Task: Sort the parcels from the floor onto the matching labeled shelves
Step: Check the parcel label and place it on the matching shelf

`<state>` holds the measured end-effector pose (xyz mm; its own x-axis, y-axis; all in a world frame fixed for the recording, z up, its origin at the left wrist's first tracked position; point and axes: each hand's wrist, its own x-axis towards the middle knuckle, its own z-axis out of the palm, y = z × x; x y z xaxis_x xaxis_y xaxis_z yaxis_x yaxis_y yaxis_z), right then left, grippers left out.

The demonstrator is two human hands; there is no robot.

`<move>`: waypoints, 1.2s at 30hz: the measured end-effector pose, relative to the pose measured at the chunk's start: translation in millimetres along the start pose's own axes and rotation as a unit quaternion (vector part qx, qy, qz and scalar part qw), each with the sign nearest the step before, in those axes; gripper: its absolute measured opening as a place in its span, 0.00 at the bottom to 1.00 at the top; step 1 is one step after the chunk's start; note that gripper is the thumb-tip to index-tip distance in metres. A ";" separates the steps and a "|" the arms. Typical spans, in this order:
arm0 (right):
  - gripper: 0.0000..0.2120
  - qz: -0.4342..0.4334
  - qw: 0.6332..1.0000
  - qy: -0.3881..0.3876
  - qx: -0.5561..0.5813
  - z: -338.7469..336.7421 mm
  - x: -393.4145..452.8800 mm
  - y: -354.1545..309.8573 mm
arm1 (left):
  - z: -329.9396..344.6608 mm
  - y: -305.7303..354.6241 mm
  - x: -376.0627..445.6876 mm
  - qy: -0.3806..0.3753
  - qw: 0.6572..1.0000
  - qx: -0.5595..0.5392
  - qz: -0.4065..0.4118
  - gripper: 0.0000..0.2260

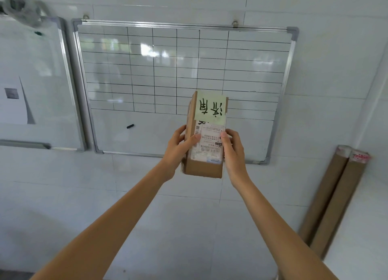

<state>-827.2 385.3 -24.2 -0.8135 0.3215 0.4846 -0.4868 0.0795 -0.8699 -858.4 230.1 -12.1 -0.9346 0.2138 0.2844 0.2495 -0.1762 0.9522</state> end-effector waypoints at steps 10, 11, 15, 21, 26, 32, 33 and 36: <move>0.30 0.153 0.985 -0.082 -0.012 -18.6 18.9 -12.5 | -32.3 14.7 -0.9 -0.072 0.995 0.047 -0.053 0.29; 0.33 0.170 0.981 -0.090 -0.002 -23.8 24.2 -15.7 | -36.4 21.4 0.2 -0.098 0.992 0.062 -0.059 0.28; 0.46 0.207 0.968 -0.138 0.018 -43.2 43.0 -27.8 | -47.1 45.1 6.3 -0.178 0.973 0.109 -0.096 0.14; 0.21 0.209 0.956 -0.184 0.088 -44.2 39.8 -32.4 | -46.1 53.0 6.2 -0.223 0.957 0.144 -0.116 0.16; 0.12 0.199 0.967 -0.131 0.095 -36.4 34.2 -30.1 | -46.2 47.5 6.1 -0.186 0.966 0.148 -0.106 0.16; 0.12 0.183 0.978 -0.041 0.091 -33.8 35.1 -23.4 | -69.4 31.7 9.0 -0.111 0.984 0.095 -0.098 0.43; 0.11 0.185 0.977 -0.023 0.105 -34.0 34.9 -21.2 | -73.6 27.1 8.1 -0.093 0.988 0.071 -0.099 0.44; 0.10 0.190 0.969 0.020 0.156 -31.4 32.3 -14.8 | -82.2 13.2 3.8 -0.029 0.992 -0.034 -0.117 0.42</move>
<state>-836.2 424.1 1.4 -0.9428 0.3089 0.1252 -0.2323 -0.3392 -0.9116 -879.5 149.6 -7.6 -0.9480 0.3117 0.0652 0.0084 -0.1802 0.9836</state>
